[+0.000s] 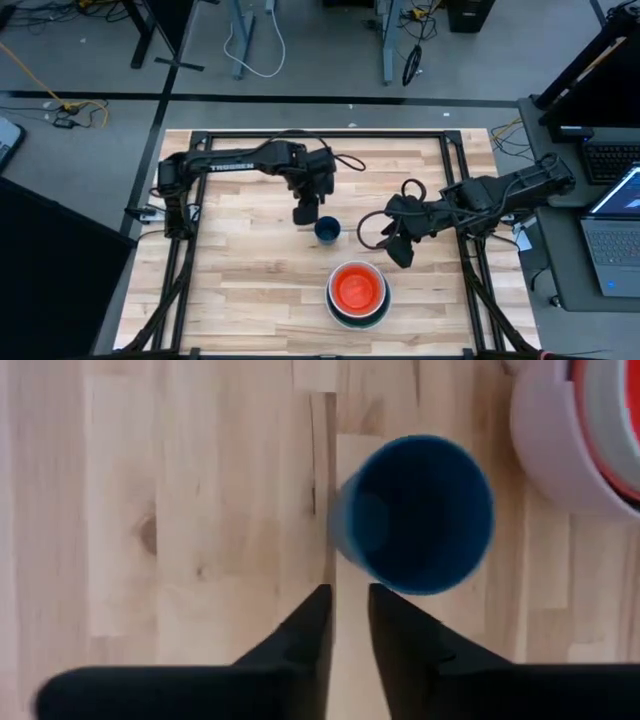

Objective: Nest bowls inside each other
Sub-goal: Put the cup next to the stack on the left

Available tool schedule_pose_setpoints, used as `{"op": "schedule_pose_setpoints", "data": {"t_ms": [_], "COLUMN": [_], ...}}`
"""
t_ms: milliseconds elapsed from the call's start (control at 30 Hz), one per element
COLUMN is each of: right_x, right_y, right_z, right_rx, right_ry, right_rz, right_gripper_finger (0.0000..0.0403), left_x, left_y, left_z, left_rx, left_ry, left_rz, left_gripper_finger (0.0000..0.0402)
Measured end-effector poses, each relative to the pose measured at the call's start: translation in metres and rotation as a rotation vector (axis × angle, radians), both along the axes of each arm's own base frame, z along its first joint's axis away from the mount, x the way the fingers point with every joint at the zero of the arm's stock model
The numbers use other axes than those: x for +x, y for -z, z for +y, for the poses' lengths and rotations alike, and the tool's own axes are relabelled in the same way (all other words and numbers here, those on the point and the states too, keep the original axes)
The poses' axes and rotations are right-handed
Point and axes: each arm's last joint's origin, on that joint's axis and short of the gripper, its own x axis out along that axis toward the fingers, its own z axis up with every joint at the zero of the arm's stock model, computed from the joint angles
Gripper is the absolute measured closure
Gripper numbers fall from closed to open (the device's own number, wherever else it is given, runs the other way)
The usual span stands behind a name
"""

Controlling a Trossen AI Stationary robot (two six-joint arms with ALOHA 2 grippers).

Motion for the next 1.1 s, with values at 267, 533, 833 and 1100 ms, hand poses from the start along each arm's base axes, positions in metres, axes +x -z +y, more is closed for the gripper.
{"op": "schedule_pose_setpoints", "data": {"t_ms": [267, 533, 833, 1100], "right_x": [0.000, 0.002, 0.005, 0.006], "right_y": [0.001, 0.002, 0.002, 0.002], "right_z": [-0.001, -0.011, -0.021, -0.024], "right_rx": [-0.025, -0.078, -0.118, -0.139], "right_ry": [-0.010, -0.003, -0.007, -0.022], "right_rz": [0.001, 0.009, 0.007, 0.007], "right_gripper_finger": [0.0218, 0.0218, 0.0218, 0.0218], "left_x": [0.003, 0.006, 0.019, 0.031], "left_y": [-0.001, -0.001, 0.014, 0.041], "left_z": [0.000, -0.005, -0.011, -0.019], "left_rx": [-0.023, -0.030, -0.047, -0.043], "left_ry": [-0.043, -0.043, -0.059, -0.041], "left_rz": [-0.024, -0.035, -0.030, 0.032], "left_gripper_finger": [0.0248, 0.0224, 0.0223, 0.0223]}}
